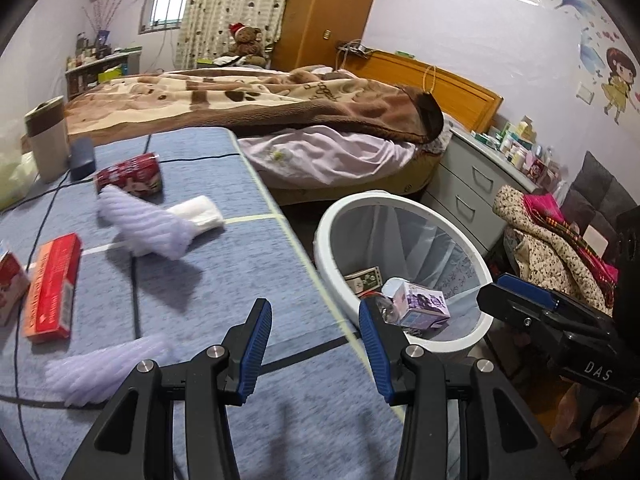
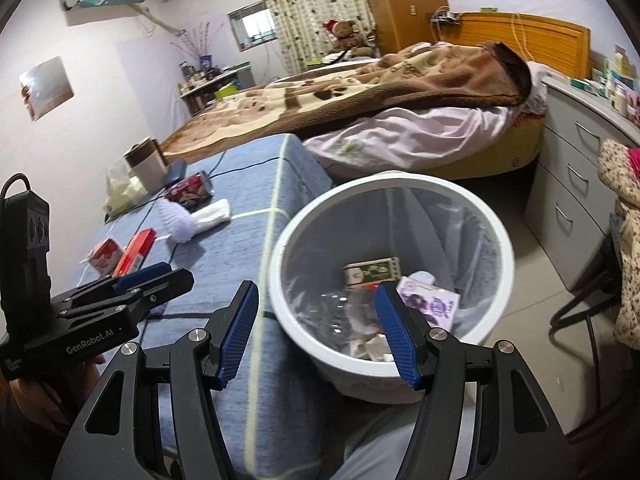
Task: Collect trash
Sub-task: 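Move both open tools back over the table toward the pink carton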
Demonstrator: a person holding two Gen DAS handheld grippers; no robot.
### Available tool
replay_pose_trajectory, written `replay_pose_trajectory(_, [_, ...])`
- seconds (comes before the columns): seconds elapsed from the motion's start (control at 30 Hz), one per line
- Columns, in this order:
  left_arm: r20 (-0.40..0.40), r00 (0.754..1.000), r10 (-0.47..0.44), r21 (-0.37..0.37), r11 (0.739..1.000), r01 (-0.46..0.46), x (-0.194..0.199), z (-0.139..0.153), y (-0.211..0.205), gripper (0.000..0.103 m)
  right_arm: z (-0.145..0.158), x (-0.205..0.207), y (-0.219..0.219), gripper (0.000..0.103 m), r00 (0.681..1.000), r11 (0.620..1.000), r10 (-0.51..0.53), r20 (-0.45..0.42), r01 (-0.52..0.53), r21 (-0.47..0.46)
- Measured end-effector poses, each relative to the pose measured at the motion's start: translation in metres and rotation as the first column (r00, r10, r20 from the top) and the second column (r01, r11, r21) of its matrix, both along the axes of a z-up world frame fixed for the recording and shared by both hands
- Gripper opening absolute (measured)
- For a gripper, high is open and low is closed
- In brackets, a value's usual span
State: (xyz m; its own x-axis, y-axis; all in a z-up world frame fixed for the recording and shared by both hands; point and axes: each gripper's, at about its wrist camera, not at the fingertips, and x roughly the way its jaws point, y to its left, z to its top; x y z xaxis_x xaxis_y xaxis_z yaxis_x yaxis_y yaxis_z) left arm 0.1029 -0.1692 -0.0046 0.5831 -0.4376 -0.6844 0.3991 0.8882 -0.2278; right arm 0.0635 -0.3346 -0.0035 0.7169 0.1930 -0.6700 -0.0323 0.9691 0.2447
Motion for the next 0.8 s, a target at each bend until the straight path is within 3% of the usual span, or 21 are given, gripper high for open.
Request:
replay_pose_trajectory(0.47, [0.030,0.991,0.132,0.000,0.991,-0.132,-0.014,0.004,0.062,0.045,0.006,0.008,0.041,0.062,0.992,0.992,0.128,0.006,-0.128,-0.017])
replay_pose_trajectory(0.8, [0.047,0.971,0.235,-0.002,0.972,-0.235,-0.017,0.010,0.103,0.045,0.010,0.015,0.065,0.062,0.978,0.978,0.208,0.006,-0.208,-0.029])
